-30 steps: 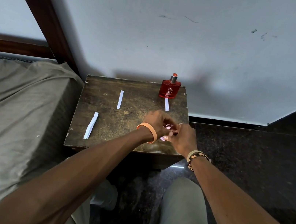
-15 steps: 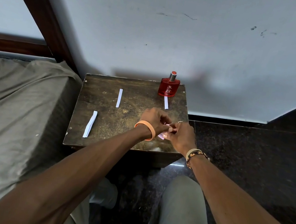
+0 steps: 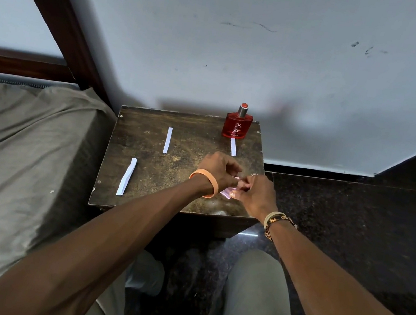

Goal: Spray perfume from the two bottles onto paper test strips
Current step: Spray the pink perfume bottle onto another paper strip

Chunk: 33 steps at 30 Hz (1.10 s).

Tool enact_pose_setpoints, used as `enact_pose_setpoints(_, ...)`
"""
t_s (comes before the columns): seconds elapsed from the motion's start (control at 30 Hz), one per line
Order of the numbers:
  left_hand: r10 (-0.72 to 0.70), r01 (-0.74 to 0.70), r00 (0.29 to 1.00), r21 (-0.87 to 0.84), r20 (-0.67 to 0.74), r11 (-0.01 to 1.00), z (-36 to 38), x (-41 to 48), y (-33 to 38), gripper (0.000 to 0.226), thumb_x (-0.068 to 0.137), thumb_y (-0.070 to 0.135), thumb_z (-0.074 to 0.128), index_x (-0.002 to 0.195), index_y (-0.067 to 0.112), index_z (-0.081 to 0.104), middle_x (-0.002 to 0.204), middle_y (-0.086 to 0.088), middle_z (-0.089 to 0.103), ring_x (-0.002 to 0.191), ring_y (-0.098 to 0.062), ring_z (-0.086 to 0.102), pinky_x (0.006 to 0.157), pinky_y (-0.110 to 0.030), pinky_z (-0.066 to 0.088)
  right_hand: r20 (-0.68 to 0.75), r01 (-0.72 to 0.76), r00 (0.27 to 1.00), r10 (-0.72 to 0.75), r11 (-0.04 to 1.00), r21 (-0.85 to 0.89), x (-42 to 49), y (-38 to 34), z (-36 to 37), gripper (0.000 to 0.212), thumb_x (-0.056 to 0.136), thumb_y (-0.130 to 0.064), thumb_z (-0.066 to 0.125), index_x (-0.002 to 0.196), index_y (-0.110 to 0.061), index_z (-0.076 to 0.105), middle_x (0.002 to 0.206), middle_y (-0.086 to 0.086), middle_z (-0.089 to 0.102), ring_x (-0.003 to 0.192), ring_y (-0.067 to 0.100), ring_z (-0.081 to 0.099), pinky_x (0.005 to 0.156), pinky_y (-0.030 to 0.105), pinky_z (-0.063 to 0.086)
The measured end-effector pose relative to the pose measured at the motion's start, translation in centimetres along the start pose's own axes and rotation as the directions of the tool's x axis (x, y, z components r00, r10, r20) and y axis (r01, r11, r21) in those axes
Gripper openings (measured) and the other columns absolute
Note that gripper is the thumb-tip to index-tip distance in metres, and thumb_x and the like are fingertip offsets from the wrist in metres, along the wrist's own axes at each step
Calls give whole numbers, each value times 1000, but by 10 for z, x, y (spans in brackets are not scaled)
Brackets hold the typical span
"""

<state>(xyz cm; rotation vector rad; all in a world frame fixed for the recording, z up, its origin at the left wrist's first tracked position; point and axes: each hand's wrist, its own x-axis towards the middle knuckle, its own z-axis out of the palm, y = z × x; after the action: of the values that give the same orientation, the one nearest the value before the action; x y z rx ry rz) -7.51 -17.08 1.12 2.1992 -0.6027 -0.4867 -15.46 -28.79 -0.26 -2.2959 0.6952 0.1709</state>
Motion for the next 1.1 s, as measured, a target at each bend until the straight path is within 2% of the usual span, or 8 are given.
enact_pose_setpoints(0.13, 10, -10, 1000, -6, 9, 1000, 1, 1, -2, 9, 71, 22, 83, 78, 21, 78, 75, 8, 73, 70, -3, 67, 69, -22, 56, -38, -7, 999, 6, 1000, -21, 1, 1, 5, 12, 81, -15, 81, 87, -15, 71, 75, -4, 65, 80, 15, 67, 58, 15, 41)
enact_pose_setpoints(0.3, 16, -16, 1000, -2, 16, 1000, -1, 0, -1, 25, 65, 28, 87, 86, 17, 76, 81, 7, 73, 72, -4, 67, 68, -18, 54, -33, -7, 999, 7, 1000, 7, 1, 0, 4, 20, 79, -15, 83, 97, -12, 73, 85, 2, 72, 83, 17, 68, 71, 24, 51)
enact_pose_setpoints(0.43, 17, -17, 1000, -2, 4, 1000, 1, 1, -3, 15, 67, 24, 86, 78, 19, 78, 74, 8, 73, 69, -4, 67, 67, -23, 57, -27, -11, 1000, 11, 1000, 21, -1, -1, 3, 23, 77, -18, 84, 97, -12, 73, 84, 1, 71, 84, 16, 68, 74, 25, 51)
enact_pose_setpoints(0.53, 16, -16, 1000, -25, -6, 1000, -2, -1, -2, 23, 64, 22, 88, 83, 15, 77, 77, 4, 73, 70, -6, 67, 67, -22, 56, -25, -15, 1000, 17, 998, 60, -3, -4, 1, 25, 74, -19, 86, 95, -12, 73, 85, 1, 71, 84, 15, 67, 78, 27, 53)
enact_pose_setpoints(0.73, 1, -1, 1000, -15, -16, 1000, -1, -3, -4, 17, 67, 26, 86, 78, 18, 76, 73, 7, 72, 68, -5, 66, 67, -23, 57, -30, -18, 999, 19, 999, 33, -3, -6, 2, 21, 77, -17, 84, 95, -12, 73, 84, 1, 71, 86, 17, 68, 79, 29, 55)
enact_pose_setpoints(0.9, -2, 2, 1000, -49, 9, 999, -4, -4, 0, 28, 63, 29, 88, 84, 17, 75, 75, 5, 71, 68, -6, 64, 67, -22, 57, -16, -17, 1000, 18, 998, 63, -6, -7, -1, 27, 73, -20, 87, 95, -10, 74, 80, 0, 70, 82, 17, 68, 78, 31, 55)
enact_pose_setpoints(1.0, -11, 13, 1000, -54, 27, 998, -1, -2, -3, 18, 65, 27, 88, 77, 19, 76, 72, 8, 72, 68, -5, 67, 69, -27, 59, -5, -9, 1000, 9, 999, 39, -6, -8, -1, 26, 74, -22, 86, 95, -12, 74, 76, -3, 67, 78, 13, 65, 73, 25, 52)
enact_pose_setpoints(1.1, -18, 21, 999, -68, 32, 997, -2, -1, -4, 23, 62, 33, 88, 77, 19, 76, 71, 8, 72, 68, -7, 68, 68, -30, 59, -7, -18, 1000, 18, 997, 69, -8, -8, -4, 26, 72, -23, 87, 91, -14, 73, 72, -8, 64, 71, 6, 61, 66, 19, 47)
